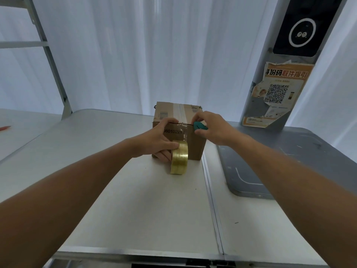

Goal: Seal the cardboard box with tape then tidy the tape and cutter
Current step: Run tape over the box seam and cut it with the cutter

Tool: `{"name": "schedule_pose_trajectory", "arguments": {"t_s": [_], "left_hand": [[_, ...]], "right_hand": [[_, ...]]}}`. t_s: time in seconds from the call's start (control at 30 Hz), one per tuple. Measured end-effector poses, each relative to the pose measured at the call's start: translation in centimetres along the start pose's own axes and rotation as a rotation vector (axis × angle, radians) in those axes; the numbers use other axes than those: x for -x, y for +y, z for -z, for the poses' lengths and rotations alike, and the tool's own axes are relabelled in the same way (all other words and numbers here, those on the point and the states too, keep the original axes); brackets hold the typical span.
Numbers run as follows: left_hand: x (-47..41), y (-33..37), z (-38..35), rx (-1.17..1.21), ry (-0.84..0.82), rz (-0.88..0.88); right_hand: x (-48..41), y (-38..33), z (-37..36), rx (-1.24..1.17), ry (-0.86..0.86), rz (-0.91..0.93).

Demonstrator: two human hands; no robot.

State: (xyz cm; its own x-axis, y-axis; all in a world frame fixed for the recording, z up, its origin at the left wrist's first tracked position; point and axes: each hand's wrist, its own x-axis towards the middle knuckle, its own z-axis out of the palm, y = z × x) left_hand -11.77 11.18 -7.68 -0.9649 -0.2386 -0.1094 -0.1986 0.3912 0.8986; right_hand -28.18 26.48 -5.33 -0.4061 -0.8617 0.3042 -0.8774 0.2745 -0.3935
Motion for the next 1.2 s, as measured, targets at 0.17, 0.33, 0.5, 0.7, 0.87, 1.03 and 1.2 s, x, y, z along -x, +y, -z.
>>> {"name": "schedule_pose_trajectory", "arguments": {"t_s": [0.17, 0.33, 0.5, 0.7, 0.87, 1.03, 1.2], "left_hand": [[-0.2, 0.3, 0.1, -0.021, 0.020, -0.004], [-0.4, 0.3, -0.1, -0.030, 0.007, 0.017], [-0.6, 0.3, 0.1, -0.053, 0.014, 0.000], [-0.8, 0.4, -0.1, -0.035, 0.002, 0.025], [-0.7, 0.3, 0.0, -0.008, -0.009, 0.043], [-0.5, 0.1, 0.0, -0.001, -0.007, 0.048], [-0.8, 0.2, 0.0, -0.013, -0.035, 0.034]], "right_hand": [[0.0, 0.0, 0.7, -0.022, -0.017, 0.017], [0.0, -0.1, 1.1, -0.007, -0.031, 0.036], [0.2, 0.2, 0.7, -0.050, 0.049, 0.064], [0.3, 0.2, 0.1, -0.109, -0.041, 0.085], [0.5, 0.0, -0.2, -0.098, -0.029, 0.109], [0.4, -0.1, -0.4, -0.083, -0.071, 0.116], [0.8, -0.3, -0.8, -0.063, -0.076, 0.114]]}}
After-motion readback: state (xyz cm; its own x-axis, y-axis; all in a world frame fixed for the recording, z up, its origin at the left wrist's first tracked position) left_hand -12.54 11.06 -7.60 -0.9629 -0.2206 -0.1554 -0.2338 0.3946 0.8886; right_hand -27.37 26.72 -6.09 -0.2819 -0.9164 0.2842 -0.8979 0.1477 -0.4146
